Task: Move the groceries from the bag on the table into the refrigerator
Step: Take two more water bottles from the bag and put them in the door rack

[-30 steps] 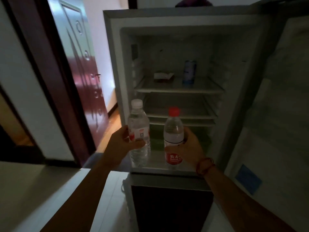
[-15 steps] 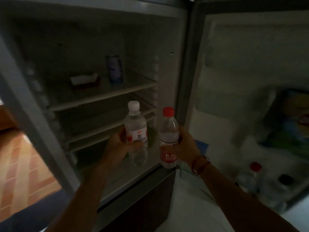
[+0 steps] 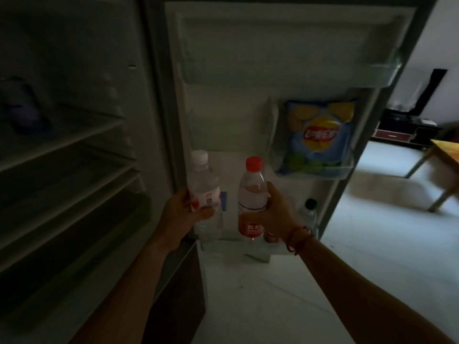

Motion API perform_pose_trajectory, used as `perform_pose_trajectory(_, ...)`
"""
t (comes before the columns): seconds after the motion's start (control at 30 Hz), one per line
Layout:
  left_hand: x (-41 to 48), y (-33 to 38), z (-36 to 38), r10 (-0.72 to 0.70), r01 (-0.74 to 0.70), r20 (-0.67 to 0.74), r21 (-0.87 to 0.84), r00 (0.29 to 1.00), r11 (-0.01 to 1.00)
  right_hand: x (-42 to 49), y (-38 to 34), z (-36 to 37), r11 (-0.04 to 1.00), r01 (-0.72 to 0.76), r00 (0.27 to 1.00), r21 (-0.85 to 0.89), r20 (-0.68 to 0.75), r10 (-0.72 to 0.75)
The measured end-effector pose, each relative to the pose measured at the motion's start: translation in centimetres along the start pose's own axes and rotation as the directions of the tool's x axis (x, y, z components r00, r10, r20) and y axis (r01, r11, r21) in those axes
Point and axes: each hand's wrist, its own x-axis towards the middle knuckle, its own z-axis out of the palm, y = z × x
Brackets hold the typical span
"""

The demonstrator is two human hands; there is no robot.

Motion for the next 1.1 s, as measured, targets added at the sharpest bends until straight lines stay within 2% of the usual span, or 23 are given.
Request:
perform_pose_trajectory(0.17,0.5,-0.2,1.5,-0.012,0.012,0.036,-0.001,0.999,1.000,0.4,1.1,-0.9,1.000,-0.017,0.998,-0.006,-0.056,0.017)
perform_pose_trajectory(0.43,3.5,-2.6,1.8,-0.034,0.032,0.056,0.030,0.998,0.999,2.3,3.0,0.2,0.998,-0.058,0.998,0.013,-0.032,0.058)
perform_pose_trajectory(0.67,6.7,-5.1,2.3,-0.067,0.066,0.067,0.006,0.995,0.998,4.9,5.7,2.2,0.994,-0.077,0.996,-0.078,-0.051,0.073)
perform_pose_trajectory(0.83,8.8,-7.3,2.8,-0.108,0.104,0.078,0.060,0.991,0.993,6.3,7.6,3.5,0.992,-0.073,0.996,-0.106,-0.051,0.068)
perform_pose_trajectory(1.1,10.2,-11.0,4.1,-0.148,0.133,0.127,0.114,0.981,0.985,7.1,11.4,5.8,0.975,-0.165,0.985,-0.146,-0.075,0.156)
